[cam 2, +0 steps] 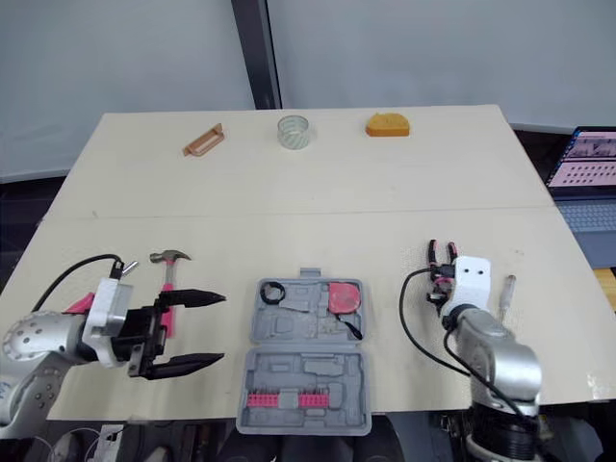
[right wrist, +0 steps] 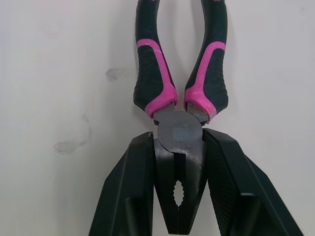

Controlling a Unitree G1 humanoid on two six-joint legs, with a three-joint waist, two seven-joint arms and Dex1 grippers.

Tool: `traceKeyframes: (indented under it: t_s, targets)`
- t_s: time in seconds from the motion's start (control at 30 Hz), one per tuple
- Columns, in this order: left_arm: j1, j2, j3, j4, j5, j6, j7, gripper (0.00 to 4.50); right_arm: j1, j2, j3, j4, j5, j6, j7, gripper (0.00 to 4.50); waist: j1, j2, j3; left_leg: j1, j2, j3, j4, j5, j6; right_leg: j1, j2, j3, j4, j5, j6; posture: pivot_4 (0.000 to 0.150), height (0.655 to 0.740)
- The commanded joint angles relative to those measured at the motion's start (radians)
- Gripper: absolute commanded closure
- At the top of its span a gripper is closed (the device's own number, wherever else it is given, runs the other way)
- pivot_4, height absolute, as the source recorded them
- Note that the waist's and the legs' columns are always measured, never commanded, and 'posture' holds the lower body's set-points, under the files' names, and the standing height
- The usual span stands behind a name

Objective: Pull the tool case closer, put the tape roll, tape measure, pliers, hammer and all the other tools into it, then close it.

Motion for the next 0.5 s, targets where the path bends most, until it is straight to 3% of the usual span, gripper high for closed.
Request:
traceKeyframes:
  t_s: [0.03, 0.17, 0.23, 0.37, 0.5]
  targets:
    - [-0.023, 0.031, 0.034, 0.033, -0.012, -0.004, -0.042, 0.00, -0.073, -0.237, 0.090, -0.173, 0.115, 0.134, 0.204, 3.53, -0.002, 0.002, 0.001, 0.000, 0.000, 0.001, -0.001, 0.000, 0.000, -0.001, 0.000, 0.001, 0.000, 0.000, 0.000, 0.150, 0.7400]
    - [-0.049, 0.061, 0.034, 0.092, 0.000, -0.009, -0.089, 0.00, -0.184, -0.511, 0.242, -0.257, 0.221, 0.177, 0.410, 3.53, -0.003, 0.001, 0.002, -0.001, 0.001, 0.004, -0.002, 0.000, 0.001, -0.006, 0.000, 0.002, 0.002, 0.000, 0.000, 0.150, 0.7400]
    - [-0.058, 0.075, 0.034, 0.113, 0.003, -0.010, -0.109, 0.00, -0.264, -0.575, 0.308, -0.280, 0.271, 0.196, 0.484, 3.53, -0.003, -0.002, 0.003, -0.003, 0.001, 0.005, -0.001, 0.000, 0.001, -0.008, 0.000, 0.003, 0.002, 0.000, 0.000, 0.150, 0.7400]
    - [-0.046, 0.104, 0.034, 0.125, 0.014, -0.008, -0.148, 0.00, -0.426, -0.632, 0.461, -0.329, 0.335, 0.216, 0.593, 3.53, -0.002, -0.002, 0.004, -0.004, 0.001, 0.005, 0.001, 0.000, 0.002, -0.009, 0.000, 0.004, 0.003, 0.000, 0.000, 0.150, 0.7400]
    - [-0.028, 0.121, 0.046, 0.124, 0.018, -0.008, -0.170, 0.00, -0.562, -0.598, 0.600, -0.350, 0.355, 0.219, 0.644, 3.53, -0.002, -0.003, 0.004, -0.004, 0.001, 0.005, 0.001, 0.000, 0.002, -0.010, 0.000, 0.004, 0.003, 0.000, 0.000, 0.150, 0.7400]
